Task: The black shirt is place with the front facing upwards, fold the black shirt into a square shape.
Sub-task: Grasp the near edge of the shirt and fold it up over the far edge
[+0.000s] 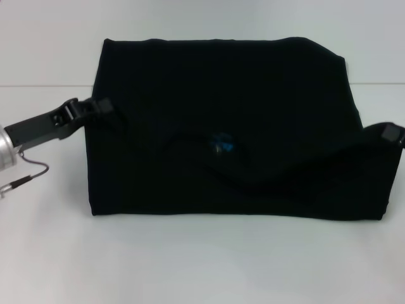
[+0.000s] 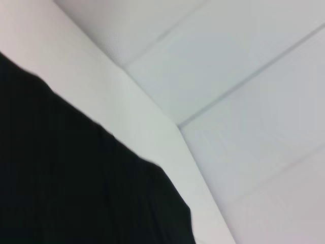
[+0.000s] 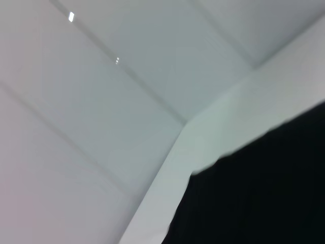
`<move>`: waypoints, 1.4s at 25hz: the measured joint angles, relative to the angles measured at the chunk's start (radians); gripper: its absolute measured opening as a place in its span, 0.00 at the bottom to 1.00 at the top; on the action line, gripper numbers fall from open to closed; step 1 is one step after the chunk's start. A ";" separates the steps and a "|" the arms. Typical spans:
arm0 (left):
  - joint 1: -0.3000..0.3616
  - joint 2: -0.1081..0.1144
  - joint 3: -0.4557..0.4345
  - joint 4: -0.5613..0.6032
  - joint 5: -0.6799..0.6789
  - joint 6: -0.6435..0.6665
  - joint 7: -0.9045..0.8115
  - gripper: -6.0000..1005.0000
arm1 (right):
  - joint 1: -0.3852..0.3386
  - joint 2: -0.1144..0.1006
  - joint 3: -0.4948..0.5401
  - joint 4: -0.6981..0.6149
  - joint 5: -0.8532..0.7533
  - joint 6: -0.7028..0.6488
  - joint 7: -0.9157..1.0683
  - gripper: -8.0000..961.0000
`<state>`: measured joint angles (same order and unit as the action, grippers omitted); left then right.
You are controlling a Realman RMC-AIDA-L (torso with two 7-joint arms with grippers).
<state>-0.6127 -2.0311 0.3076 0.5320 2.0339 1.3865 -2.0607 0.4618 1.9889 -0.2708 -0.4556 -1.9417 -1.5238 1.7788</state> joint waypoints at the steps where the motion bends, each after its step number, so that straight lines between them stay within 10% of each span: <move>1: -0.004 -0.005 0.000 -0.006 -0.014 -0.024 0.016 0.06 | -0.001 0.016 0.001 0.001 0.025 0.035 -0.028 0.08; 9: -0.054 -0.049 0.004 -0.052 -0.098 -0.241 0.155 0.06 | 0.051 0.096 0.008 0.018 0.107 0.296 -0.191 0.08; 23: -0.122 -0.123 0.008 -0.076 -0.154 -0.540 0.383 0.06 | 0.168 0.101 0.011 0.123 0.210 0.527 -0.526 0.09; 35: -0.150 -0.135 0.003 -0.199 -0.358 -0.636 0.725 0.06 | 0.217 0.106 0.008 0.225 0.355 0.675 -0.782 0.09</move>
<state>-0.7622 -2.1665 0.3104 0.3331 1.6763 0.7502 -1.3352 0.6786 2.0953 -0.2630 -0.2307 -1.5864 -0.8488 0.9972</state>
